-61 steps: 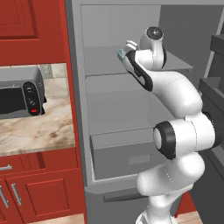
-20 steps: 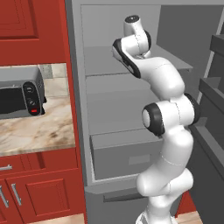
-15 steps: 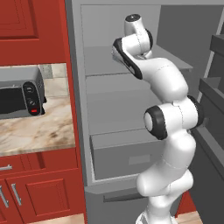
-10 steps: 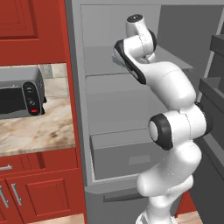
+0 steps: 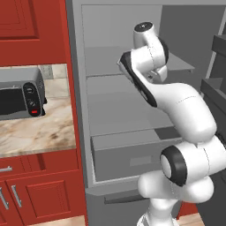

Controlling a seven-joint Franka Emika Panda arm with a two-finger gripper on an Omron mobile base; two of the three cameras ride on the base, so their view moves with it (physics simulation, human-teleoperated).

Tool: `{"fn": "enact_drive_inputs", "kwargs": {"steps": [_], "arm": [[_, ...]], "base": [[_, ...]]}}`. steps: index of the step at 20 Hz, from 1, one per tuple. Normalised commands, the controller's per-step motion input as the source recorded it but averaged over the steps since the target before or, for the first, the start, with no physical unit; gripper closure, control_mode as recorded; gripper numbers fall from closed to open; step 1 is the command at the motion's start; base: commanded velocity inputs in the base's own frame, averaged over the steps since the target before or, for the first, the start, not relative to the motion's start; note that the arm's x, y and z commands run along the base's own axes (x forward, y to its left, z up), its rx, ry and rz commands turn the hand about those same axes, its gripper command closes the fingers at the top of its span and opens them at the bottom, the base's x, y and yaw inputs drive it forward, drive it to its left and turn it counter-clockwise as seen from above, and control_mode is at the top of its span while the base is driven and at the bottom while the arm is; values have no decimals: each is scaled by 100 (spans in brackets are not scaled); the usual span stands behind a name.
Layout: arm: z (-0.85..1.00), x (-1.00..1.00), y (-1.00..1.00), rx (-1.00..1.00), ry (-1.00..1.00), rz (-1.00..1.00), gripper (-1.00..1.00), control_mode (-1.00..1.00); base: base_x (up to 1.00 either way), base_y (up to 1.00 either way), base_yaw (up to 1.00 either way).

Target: Place the tupperware containing the shrimp and broccoli meal in the microwave. Close the microwave door and press the start button to reheat the meal.

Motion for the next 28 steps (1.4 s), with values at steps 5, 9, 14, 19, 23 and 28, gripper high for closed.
{"fn": "enact_drive_inputs", "kwargs": {"steps": [5, 9, 14, 19, 23, 28], "arm": [[0, -100, -23, 0, 0, -5, 100, -100], [0, -100, -21, 0, 0, -11, 100, -100], [0, -99, -9, 0, 0, -14, 100, -100], [0, -74, 0, 0, -2, -14, 100, -100], [0, -50, -1, 0, 0, -18, 100, -100], [0, -35, -5, 0, 0, -12, 100, -100]], "base": [[0, 0, 0], [0, 0, 0], [0, 0, 0], [0, 0, 0], [0, 0, 0], [0, 0, 0]]}}
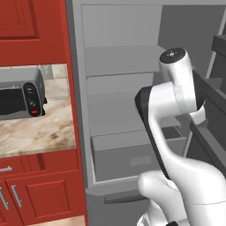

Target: Place the tupperware containing the shrimp and broccoli meal in the microwave. Close the microwave door and press the start button to reheat the meal.

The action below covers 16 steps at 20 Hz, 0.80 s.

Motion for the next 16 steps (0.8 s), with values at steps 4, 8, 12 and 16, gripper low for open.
{"fn": "enact_drive_inputs", "kwargs": {"steps": [4, 8, 12, 16], "arm": [[-2, -21, -7, 0, 0, 0, 100, -100], [-10, -22, -8, 0, -3, 1, 100, -100], [-14, -24, -11, 0, -6, 6, 100, -100], [-1, -7, 0, 0, 0, 4, 100, -100]], "base": [[0, 0, 0], [0, 0, 0], [0, 0, 0], [0, 0, 0]]}}
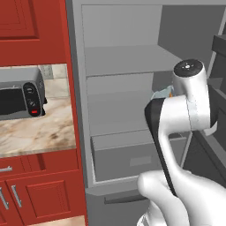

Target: Place the tupperware containing the shrimp and broccoli meal in the microwave. Close the microwave door and press the start button to reheat the meal.

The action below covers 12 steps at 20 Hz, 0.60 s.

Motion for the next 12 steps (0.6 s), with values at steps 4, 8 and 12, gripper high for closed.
{"fn": "enact_drive_inputs", "kwargs": {"steps": [4, 8, 12], "arm": [[-7, -11, 11, 0, 0, 5, 100, -100], [-10, -31, 25, 0, 0, 11, 100, -100], [-8, -42, 24, 0, 0, 20, 100, -100]], "base": [[0, 0, 0], [0, 0, 0], [0, 0, 0]]}}
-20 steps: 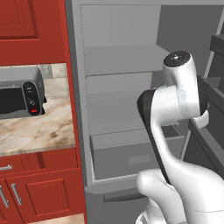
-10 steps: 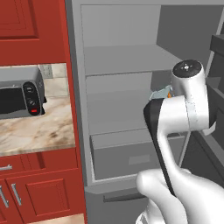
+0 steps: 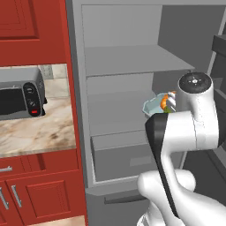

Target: Place the tupperware containing the shrimp and broccoli meal in the microwave. Close the microwave door and press the start button to reheat the meal.

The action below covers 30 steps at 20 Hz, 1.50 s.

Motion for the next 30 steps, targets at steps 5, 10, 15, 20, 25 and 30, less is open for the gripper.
{"fn": "enact_drive_inputs", "kwargs": {"steps": [5, 10, 15, 20, 25, 30], "arm": [[-3, -31, 16, 0, -4, 22, 100, -100], [1, 2, -13, 3, -9, 5, 100, -100], [0, 18, -10, 2, -2, 0, 100, -100], [0, 20, 0, 0, 0, 0, 100, -100], [0, 5, 0, 0, 0, 0, 100, -100], [0, -7, 0, 0, 0, 2, 100, 100]], "base": [[0, 0, 0], [0, 0, 0], [0, 0, 0], [0, 0, 0], [0, 0, 0], [-6, 2, 3]]}}
